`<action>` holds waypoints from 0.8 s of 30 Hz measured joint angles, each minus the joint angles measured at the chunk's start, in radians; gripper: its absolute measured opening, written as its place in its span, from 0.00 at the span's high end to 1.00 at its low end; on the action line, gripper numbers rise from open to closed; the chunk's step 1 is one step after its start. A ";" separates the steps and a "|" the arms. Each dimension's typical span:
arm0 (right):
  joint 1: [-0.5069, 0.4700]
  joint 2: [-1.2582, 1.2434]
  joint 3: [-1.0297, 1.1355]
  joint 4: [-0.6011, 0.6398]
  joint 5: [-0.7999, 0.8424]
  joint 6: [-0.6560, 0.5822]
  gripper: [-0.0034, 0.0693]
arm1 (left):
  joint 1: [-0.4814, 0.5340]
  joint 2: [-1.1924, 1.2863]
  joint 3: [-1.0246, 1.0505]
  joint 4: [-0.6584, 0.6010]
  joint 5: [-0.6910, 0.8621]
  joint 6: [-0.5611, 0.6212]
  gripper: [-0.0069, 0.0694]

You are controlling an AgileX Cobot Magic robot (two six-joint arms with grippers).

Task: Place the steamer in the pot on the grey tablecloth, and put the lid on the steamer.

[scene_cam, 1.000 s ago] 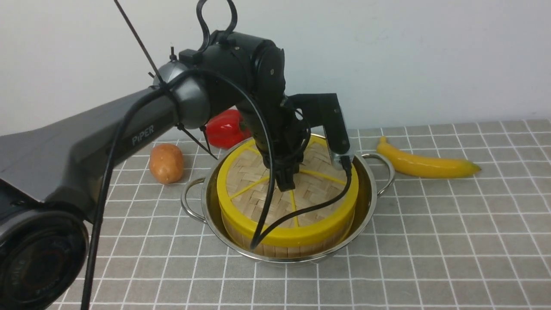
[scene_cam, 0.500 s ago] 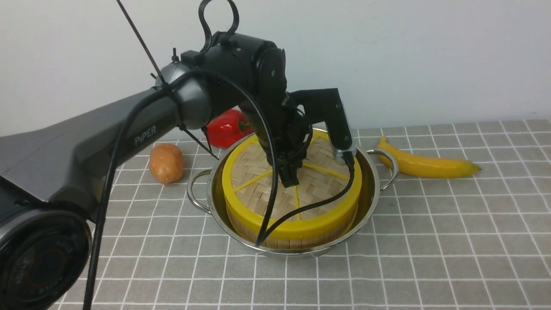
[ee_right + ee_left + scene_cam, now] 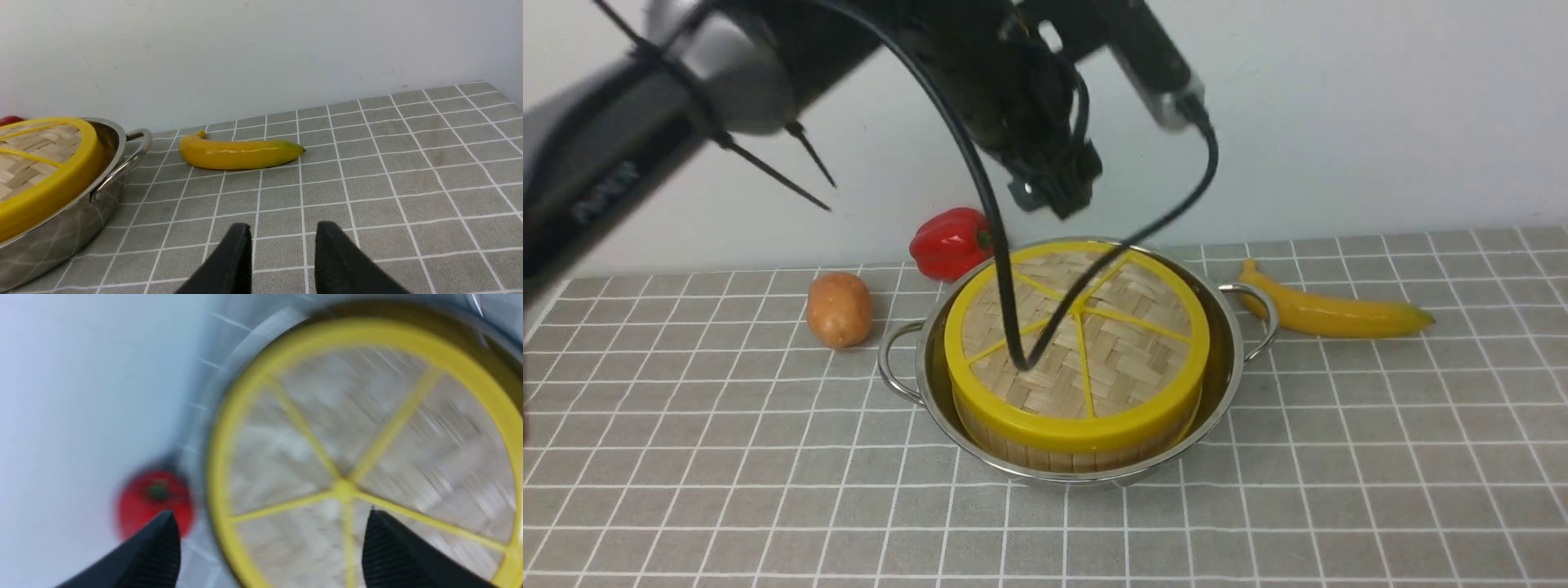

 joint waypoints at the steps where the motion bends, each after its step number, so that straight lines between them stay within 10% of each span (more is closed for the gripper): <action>1: 0.000 0.000 0.000 0.000 0.000 0.000 0.62 | 0.000 -0.035 -0.022 0.004 -0.015 -0.053 0.18; 16: 0.000 0.000 0.000 0.000 0.001 0.000 0.62 | 0.000 -0.082 -0.039 0.098 -0.415 -0.087 0.18; 24: 0.000 0.000 0.000 0.000 0.001 0.000 0.62 | 0.075 -0.294 0.272 0.075 -0.348 -0.218 0.18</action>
